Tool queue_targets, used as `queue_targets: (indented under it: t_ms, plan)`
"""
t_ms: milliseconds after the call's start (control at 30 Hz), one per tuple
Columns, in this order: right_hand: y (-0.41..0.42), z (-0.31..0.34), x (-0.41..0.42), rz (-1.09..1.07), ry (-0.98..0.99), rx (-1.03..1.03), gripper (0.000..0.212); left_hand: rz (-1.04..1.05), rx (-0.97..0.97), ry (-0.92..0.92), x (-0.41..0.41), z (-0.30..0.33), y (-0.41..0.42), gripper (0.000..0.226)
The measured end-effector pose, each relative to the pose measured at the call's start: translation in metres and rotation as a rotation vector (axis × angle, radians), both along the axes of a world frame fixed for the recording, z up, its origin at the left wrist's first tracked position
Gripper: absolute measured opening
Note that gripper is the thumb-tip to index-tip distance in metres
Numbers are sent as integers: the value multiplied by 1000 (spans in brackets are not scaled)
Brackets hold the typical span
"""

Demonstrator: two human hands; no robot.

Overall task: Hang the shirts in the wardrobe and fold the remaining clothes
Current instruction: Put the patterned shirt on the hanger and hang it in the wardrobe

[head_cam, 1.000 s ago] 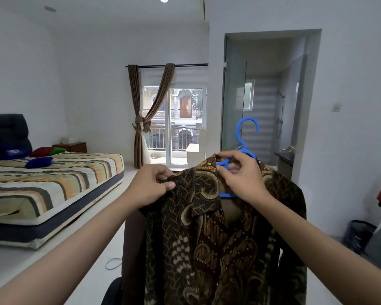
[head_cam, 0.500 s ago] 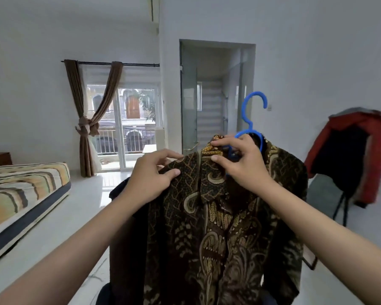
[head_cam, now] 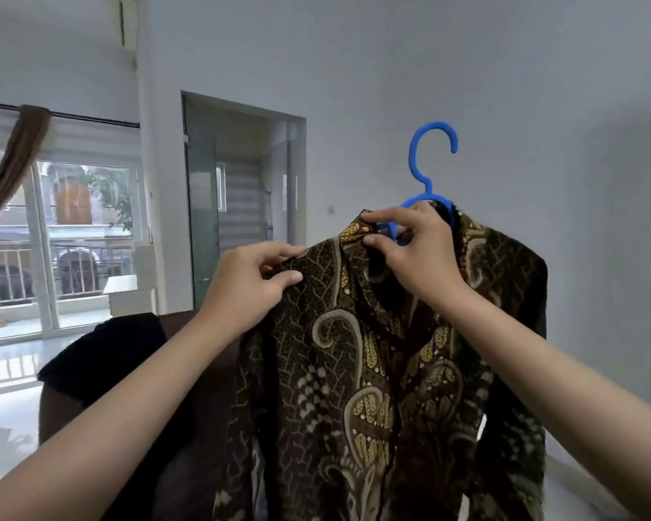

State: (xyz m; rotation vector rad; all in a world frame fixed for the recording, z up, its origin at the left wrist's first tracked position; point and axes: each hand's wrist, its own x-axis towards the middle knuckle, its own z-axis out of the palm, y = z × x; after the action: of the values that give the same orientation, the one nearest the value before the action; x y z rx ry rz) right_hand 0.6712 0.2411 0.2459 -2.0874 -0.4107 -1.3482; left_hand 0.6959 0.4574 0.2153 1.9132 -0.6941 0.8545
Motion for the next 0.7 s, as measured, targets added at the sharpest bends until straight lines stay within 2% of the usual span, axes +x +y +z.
queue_targets:
  t_ms: [167,700]
  plan:
    - [-57,6,-82,-139,-15,-24,24,-194,-93,34,-47,5,-65,31]
    - [-177,3,-364,-667,-2,-33,24,-726,-124,58,-235,-5,-246,35]
